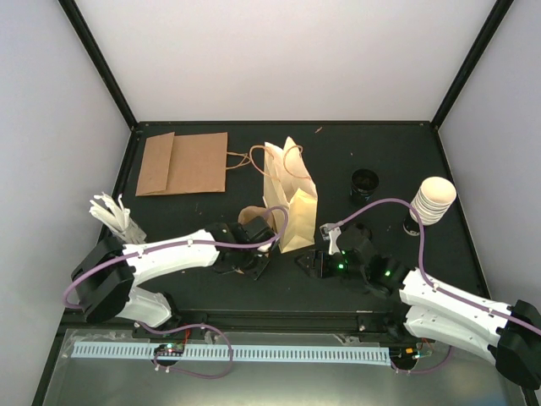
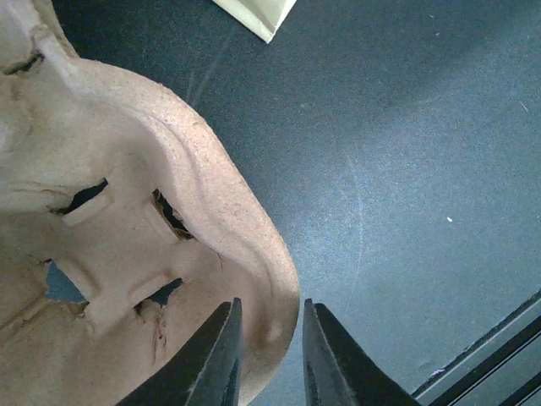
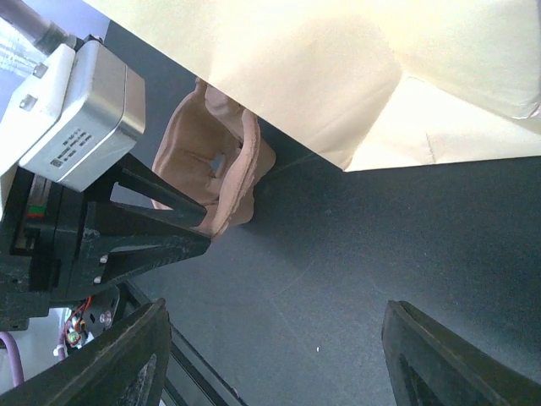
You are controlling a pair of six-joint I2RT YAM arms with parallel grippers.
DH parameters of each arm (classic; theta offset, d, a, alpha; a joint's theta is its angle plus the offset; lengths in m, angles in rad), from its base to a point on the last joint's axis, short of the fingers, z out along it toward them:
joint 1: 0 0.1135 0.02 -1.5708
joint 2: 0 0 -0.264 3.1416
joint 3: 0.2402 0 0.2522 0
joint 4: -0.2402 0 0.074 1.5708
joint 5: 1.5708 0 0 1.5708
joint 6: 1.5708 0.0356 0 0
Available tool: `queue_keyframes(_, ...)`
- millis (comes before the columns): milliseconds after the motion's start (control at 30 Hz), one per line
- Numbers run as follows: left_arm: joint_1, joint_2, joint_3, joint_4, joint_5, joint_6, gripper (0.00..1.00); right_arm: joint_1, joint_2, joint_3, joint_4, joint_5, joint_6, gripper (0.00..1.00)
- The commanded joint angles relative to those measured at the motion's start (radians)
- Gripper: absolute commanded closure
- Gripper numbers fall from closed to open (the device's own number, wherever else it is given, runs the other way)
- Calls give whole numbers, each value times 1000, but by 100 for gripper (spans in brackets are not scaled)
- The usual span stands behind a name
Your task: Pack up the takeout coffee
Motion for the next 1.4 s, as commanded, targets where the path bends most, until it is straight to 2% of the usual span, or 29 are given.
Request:
queue_keyframes(0,-7,12,42,-33,-3,9,74,-3,-6,21,6,21,-7,30)
queue_keyframes(133,-7,22,41,-35,-3,4,76,-2,-7,19,6,19,-6,30)
queue_keyframes(400,-7,19,62,-79,-39,-21,98,-2,-12,19,2,20,-4,30)
queue_keyframes(600,-7,-66,99,-124,-53,-63,99,-3,6,17,28,0,1,29)
queue_keyframes(833,0,-153,132,-132,-5,-130,98,-1,77,39,119,-70,16,30)
queue_keyframes(1167,36,-351,34,95,158,-266,98,60,191,87,264,-114,54,30)
queue_keyframes(1367,96,-410,-41,187,275,-327,98,102,217,107,340,-130,36,30)
